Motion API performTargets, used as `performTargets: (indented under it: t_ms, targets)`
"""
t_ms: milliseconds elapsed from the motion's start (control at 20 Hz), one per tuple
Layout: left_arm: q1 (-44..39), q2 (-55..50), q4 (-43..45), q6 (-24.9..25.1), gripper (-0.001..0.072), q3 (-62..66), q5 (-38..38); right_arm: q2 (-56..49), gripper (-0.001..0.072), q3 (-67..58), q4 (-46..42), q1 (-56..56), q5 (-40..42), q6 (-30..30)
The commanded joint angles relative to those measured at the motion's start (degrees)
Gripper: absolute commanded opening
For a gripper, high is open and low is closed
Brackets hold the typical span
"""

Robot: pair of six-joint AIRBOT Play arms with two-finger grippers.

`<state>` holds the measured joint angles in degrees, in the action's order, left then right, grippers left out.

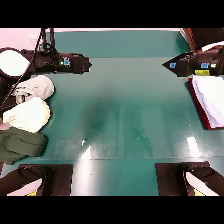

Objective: Fold the shirts.

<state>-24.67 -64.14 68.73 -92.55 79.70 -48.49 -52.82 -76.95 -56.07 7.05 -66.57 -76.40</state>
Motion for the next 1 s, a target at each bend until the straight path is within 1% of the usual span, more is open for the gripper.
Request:
performTargets:
  t_ms: [0, 500, 550, 600, 650, 700, 750, 800, 850, 950]
  targets:
    - [0.0, 0.0, 0.0, 0.0, 0.0026, 0.1, 0.0, 0.0, 0.0019, 0.0, 0.0, 0.1, 0.0, 0.0]
    - [0.0, 0.0, -0.1, 0.0, 0.0026, 0.1, 0.1, 0.0, 0.0019, 0.0, 0.0, 0.1, 0.0, 0.0]
    - [0.0, 0.0, 0.5, 0.3, 0.0026, 0.0, 1.7, 0.0, 0.0019, 0.0, 0.0, 0.1, 0.0, 0.0]
    - [0.3, 0.0, 3.0, 1.6, 0.0026, 0.1, 4.6, 0.0, 0.0019, 0.0, 0.0, 0.1, 0.0, 0.0]
    - [1.0, 0.0, 7.3, 3.5, 0.0027, 0.1, 6.1, 0.0, 0.0019, 0.0, 0.0, 0.1, 0.0, 0.0]
    - [2.2, 0.0, 12.4, 3.4, 0.0059, 0.0, 5.9, 0.0, 0.0019, 0.0, 0.0, 0.1, 0.0, 0.0]
    - [4.3, 0.0, 18.0, 1.6, 0.0418, 0.0, 4.6, 0.0, 0.0019, 0.0, 0.0, 0.1, 0.0, 0.0]
    - [6.8, -0.1, 22.8, -3.0, 0.0688, 0.0, 3.0, 0.0, 0.0019, 0.0, 0.0, 0.1, -0.1, 0.0]
    - [10.1, -0.4, 27.1, -6.4, 0.0708, 0.0, 0.4, 0.0, 0.0019, 0.0, 0.0, 0.1, -0.1, 0.0]
    - [17.1, -1.9, 32.0, -6.6, 0.0707, -0.1, -5.0, 0.0, 0.0019, 0.0, 0.0, 0.1, 0.0, 0.0]
